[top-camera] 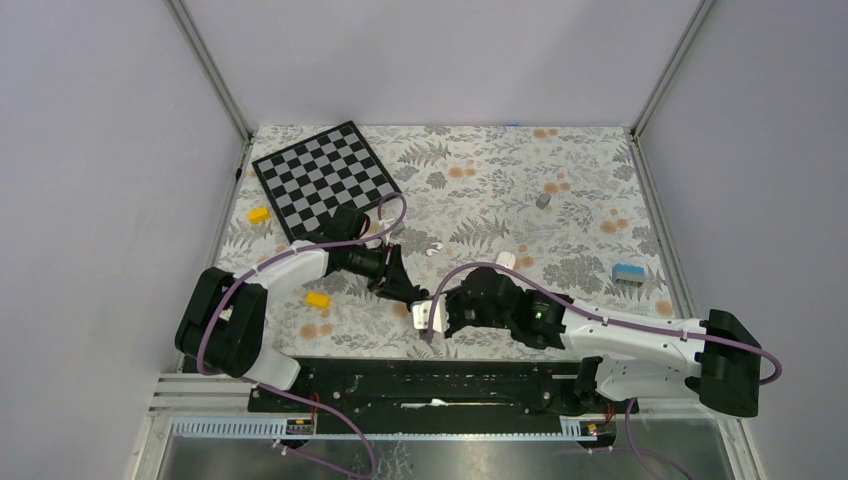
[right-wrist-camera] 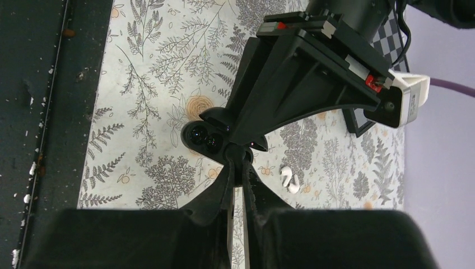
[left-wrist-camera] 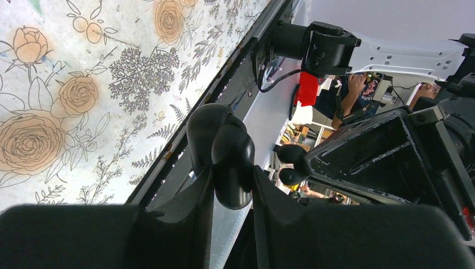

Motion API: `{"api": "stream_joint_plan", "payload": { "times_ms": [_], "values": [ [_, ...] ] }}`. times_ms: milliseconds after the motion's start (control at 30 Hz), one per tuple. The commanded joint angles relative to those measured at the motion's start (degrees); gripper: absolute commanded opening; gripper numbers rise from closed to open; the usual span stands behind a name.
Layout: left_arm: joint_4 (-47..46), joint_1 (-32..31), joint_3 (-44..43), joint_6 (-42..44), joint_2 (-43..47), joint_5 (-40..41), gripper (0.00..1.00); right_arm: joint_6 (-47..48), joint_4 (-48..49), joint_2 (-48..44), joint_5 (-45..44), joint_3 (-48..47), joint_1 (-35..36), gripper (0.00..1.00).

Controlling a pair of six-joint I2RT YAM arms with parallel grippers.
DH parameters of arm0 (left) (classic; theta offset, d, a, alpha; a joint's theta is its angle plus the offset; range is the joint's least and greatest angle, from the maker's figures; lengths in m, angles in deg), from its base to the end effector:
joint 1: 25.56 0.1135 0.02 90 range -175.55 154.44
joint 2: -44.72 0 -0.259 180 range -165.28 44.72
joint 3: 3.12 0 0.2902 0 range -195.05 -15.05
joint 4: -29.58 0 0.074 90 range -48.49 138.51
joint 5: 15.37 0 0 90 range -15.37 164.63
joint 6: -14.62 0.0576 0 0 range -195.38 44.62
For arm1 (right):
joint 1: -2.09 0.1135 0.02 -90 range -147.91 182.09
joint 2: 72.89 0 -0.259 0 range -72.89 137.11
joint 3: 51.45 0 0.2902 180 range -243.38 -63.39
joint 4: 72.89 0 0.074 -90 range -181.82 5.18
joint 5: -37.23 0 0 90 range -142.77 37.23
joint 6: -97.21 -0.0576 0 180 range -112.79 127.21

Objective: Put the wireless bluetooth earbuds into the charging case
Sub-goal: Place the earbud in the charging case.

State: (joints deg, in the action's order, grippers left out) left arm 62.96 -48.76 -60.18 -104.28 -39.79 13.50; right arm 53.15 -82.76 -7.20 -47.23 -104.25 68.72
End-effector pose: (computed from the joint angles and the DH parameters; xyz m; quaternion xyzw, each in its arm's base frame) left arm 0.2580 -0.1655 0.1486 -0.0865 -0.8386 0.5374 0.0213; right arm 0.1208 0.2935 0.2340 -0.7067 0.4394 0.1389 0.5368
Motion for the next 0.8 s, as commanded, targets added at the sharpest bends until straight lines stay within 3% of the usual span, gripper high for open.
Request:
{"api": "stream_joint_plan", "payload": {
  "times_ms": [0,267,767],
  "values": [
    [0.3,-0.2,-2.8,1.1,-0.7,-1.8,0.08,5.0,1.3,-0.3,2.1,-0.7,1.0,0.0],
    [0.4,-0.3,-2.6,0.9,-1.0,-2.0,0.08,11.8,0.2,3.2,-1.2,-1.1,3.5,0.0],
    [0.4,-0.3,-2.1,0.7,0.5,-2.6,0.08,15.0,2.0,5.9,-2.4,-0.8,5.3,0.0]
  ]
}}
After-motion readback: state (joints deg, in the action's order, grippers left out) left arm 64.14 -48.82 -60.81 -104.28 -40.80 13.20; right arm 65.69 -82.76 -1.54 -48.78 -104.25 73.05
